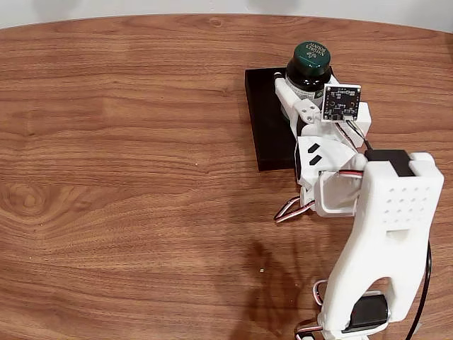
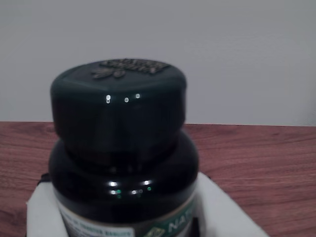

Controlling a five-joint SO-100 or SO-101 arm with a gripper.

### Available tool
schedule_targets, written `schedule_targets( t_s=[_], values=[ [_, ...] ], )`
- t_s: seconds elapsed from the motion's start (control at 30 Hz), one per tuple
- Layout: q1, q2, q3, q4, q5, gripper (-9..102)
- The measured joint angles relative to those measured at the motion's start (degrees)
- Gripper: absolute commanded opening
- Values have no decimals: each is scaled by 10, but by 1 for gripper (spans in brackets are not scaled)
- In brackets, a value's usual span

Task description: Pick up the pill bottle and place it in the black box.

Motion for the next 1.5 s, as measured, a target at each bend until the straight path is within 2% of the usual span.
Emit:
schedule_targets(
  t_s=[0.23,0.6,1.1,1.33,1.5],
  values=[
    [-20,2,11,26,4,20],
    [-28,6,26,40,4,32],
    [-33,-4,34,40,33,48],
    [-27,6,76,38,51,51],
    [-12,35,120,2,78,53]
  ],
)
